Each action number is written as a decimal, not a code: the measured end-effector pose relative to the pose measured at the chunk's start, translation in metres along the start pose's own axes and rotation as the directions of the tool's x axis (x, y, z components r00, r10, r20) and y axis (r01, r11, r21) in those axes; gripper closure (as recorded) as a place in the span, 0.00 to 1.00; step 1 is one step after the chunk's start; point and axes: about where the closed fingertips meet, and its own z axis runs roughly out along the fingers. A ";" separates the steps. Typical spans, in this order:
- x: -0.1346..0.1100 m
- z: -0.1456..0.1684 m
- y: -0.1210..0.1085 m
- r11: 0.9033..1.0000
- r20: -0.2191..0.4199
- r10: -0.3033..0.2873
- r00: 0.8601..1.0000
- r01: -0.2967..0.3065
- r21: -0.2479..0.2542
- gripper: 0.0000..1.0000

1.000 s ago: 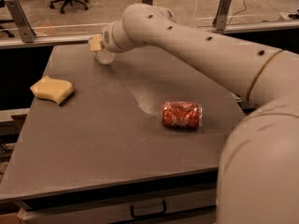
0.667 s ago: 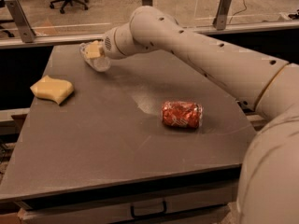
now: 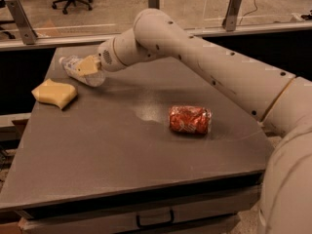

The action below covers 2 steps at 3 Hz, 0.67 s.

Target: Move blue plastic bottle near sponge

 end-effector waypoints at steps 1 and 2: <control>0.005 0.002 0.011 0.998 -0.020 -0.054 0.998 0.053 -0.040 0.35; 0.009 0.004 0.016 0.995 -0.032 -0.079 0.996 0.077 -0.059 0.12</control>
Offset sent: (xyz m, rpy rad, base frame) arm -0.0200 0.0053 -0.0060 -0.0412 -0.0428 0.1233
